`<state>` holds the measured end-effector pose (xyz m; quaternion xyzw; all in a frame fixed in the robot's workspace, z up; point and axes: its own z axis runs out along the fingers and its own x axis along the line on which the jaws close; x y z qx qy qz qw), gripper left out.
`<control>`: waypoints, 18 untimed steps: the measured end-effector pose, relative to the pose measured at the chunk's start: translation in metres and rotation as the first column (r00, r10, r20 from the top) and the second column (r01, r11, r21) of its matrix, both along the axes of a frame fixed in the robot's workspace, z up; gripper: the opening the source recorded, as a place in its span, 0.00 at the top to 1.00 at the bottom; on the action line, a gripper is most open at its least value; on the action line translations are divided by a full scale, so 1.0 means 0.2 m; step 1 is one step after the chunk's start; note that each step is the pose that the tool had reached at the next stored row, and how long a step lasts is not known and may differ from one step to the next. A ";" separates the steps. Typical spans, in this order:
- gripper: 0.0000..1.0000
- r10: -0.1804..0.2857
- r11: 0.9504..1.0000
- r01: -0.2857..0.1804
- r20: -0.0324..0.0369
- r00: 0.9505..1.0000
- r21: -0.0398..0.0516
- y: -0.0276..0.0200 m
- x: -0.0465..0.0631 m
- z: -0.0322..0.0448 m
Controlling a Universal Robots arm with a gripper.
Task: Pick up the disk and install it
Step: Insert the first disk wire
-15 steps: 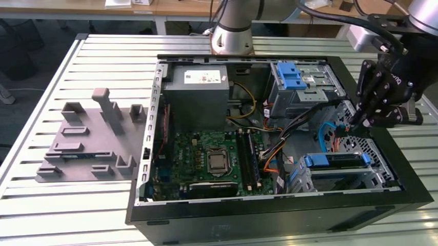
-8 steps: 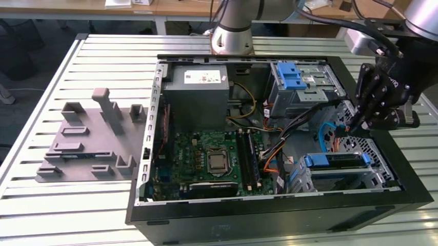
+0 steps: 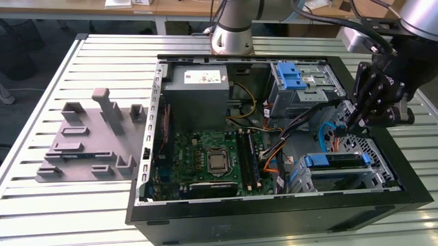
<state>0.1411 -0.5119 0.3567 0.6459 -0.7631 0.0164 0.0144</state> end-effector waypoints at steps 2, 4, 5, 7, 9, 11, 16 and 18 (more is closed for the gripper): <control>0.76 -0.003 1.000 0.003 0.000 1.000 -0.004 0.009 0.00 0.001; 0.76 -0.005 1.000 0.005 0.000 1.000 -0.008 0.015 0.00 0.001; 0.76 -0.006 1.000 0.006 0.000 1.000 -0.010 0.016 0.00 0.001; 0.76 -0.010 1.000 0.010 0.000 1.000 -0.018 0.016 0.00 -0.002; 0.76 -0.015 0.999 0.015 0.000 1.000 -0.029 0.016 0.00 -0.005; 0.76 -0.018 0.999 0.018 0.000 1.000 -0.037 0.016 0.01 -0.007; 0.84 -0.019 0.999 0.019 0.000 1.000 -0.038 0.016 0.01 -0.007; 0.84 -0.015 0.999 0.015 0.000 1.000 -0.038 0.013 0.01 -0.008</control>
